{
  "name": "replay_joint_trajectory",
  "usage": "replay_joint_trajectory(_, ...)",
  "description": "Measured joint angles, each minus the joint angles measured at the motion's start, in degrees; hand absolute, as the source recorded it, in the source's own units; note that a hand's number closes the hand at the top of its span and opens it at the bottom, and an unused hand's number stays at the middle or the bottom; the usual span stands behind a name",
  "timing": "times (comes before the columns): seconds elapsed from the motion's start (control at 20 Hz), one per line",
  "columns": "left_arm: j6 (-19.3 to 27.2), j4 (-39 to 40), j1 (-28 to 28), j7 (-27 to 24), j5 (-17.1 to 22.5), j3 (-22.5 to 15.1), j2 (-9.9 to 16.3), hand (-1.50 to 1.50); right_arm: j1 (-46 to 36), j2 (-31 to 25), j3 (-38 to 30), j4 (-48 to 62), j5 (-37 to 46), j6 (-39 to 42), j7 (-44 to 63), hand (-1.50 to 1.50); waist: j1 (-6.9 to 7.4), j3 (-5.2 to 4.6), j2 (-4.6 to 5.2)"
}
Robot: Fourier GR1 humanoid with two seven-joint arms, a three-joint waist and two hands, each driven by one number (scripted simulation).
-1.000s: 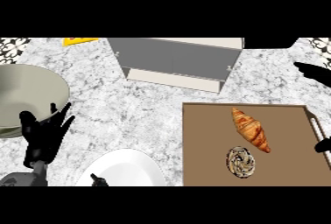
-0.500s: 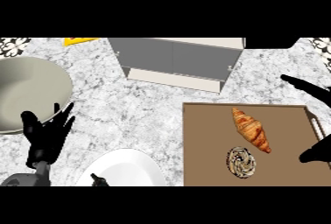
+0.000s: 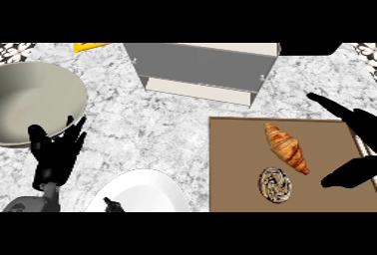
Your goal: Pick the croissant from the tray and place it in the tiered shelf
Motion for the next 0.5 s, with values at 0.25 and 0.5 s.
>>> replay_joint_trajectory(0.25, -1.0, 0.8, -0.2, -1.2, -0.6, 0.6, -1.4, 0.00, 0.9, 2.8, 0.6, -0.2, 4.4, -0.7, 0.7, -1.50, -0.01, -0.01, 0.01)
replay_joint_trajectory(0.5, -1.9, -0.2, 0.3, -0.6, -1.0, 1.4, -1.8, 0.00, 0.3, 5.8, 1.2, 3.1, 10.2, -2.4, -0.2, -1.50, 0.13, -0.11, 0.11)
